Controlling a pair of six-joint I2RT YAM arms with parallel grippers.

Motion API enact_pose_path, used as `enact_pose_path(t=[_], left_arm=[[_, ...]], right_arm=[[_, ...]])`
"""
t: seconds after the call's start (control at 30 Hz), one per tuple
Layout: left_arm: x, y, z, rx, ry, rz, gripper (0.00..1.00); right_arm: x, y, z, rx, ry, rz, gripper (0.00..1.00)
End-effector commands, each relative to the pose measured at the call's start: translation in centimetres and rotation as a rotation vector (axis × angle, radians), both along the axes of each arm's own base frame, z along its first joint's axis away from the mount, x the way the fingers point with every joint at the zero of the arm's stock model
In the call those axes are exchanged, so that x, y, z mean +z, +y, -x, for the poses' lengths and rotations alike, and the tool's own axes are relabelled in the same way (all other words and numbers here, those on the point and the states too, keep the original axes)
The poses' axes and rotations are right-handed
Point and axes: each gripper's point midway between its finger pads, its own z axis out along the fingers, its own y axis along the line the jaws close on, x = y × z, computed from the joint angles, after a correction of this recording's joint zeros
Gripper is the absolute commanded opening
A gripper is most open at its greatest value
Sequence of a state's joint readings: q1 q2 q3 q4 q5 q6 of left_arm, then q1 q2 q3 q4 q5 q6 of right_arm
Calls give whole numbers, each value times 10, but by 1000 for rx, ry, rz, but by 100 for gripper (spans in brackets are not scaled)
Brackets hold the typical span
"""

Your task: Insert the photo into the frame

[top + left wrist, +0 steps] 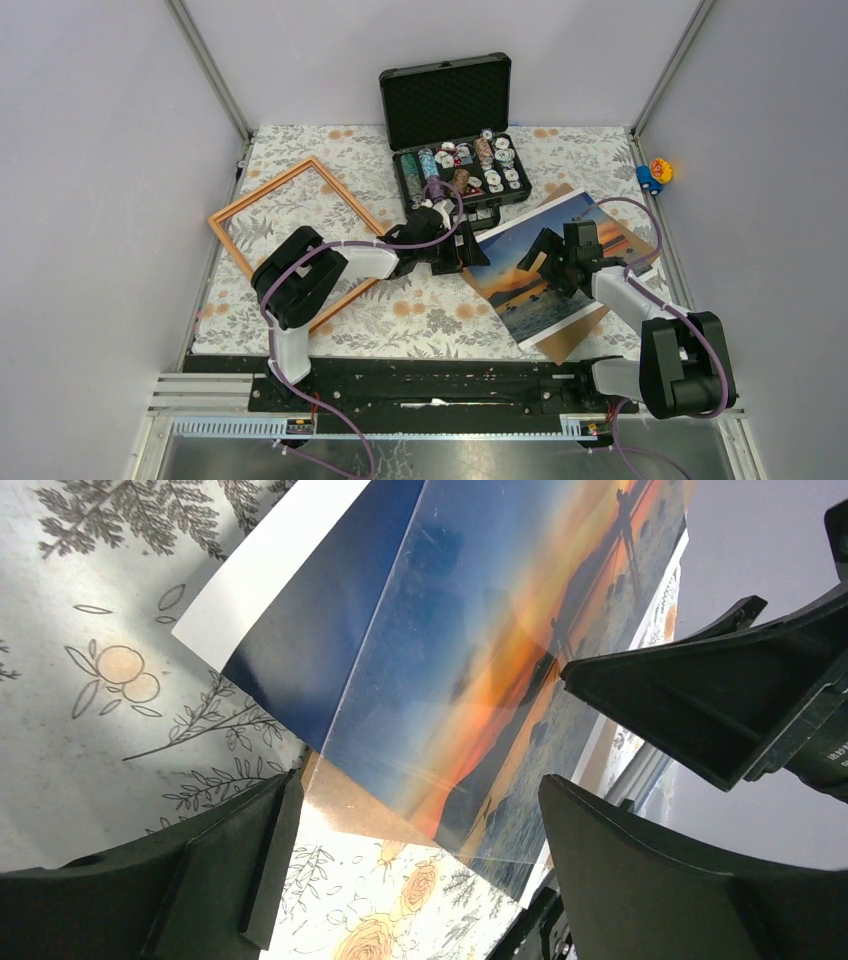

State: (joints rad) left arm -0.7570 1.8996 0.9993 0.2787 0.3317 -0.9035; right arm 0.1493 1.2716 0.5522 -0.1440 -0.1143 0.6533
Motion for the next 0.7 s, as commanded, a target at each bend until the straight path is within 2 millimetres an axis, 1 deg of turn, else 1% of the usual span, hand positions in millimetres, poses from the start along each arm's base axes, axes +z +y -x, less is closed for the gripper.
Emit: enact_pose_path(t=[0.0, 0.13, 0.3, 0.57, 0.67], left_arm=[[25, -17, 29, -105, 65, 112, 94], [43, -24, 36, -137, 82, 200, 91], [60, -27, 41, -145, 87, 275, 87], [73, -26, 45, -135, 85, 339, 76], [77, -30, 48, -161, 110, 376, 68]], right_arm=[[-21, -2, 23, -5, 103, 4, 100], [-22, -2, 24, -4, 104, 4, 100], [-21, -1, 22, -3, 101, -1, 100], [-24, 0, 24, 1, 108, -7, 100], [-24, 1, 24, 3, 108, -12, 100]])
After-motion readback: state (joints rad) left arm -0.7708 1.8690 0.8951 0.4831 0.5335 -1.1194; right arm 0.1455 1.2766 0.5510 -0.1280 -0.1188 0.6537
